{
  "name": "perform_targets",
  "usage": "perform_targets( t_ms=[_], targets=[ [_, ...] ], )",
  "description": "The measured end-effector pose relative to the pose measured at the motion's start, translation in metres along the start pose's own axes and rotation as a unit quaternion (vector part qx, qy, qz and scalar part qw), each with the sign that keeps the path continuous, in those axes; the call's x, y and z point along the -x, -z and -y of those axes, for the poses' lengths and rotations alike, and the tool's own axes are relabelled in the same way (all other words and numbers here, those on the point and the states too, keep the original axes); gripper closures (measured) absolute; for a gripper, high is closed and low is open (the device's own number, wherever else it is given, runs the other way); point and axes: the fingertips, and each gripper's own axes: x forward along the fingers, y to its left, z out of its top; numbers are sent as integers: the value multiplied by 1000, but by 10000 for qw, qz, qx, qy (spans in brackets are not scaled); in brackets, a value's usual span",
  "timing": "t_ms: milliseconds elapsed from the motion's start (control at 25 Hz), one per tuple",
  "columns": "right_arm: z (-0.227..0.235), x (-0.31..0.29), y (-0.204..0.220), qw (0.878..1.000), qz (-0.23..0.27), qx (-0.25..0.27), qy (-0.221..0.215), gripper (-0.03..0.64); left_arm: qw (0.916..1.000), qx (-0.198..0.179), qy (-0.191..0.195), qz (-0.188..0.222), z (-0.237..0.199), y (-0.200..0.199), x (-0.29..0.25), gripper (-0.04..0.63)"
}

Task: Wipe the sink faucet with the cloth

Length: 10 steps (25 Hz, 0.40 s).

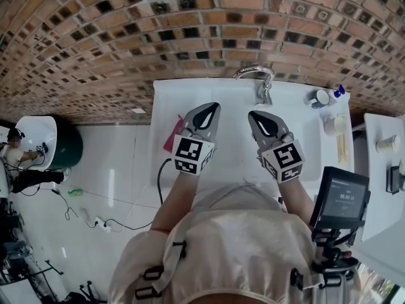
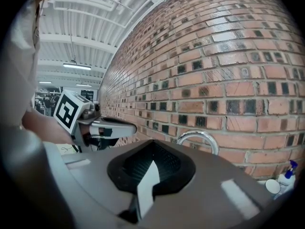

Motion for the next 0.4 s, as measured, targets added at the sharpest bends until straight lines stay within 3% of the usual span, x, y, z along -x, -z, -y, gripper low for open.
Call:
perform_targets(
  t_ms=[400],
  targets=[
    [-3, -7, -2, 10000, -22, 83, 17, 626, 9996, -22, 211, 168, 2, -3, 1, 592]
  ],
)
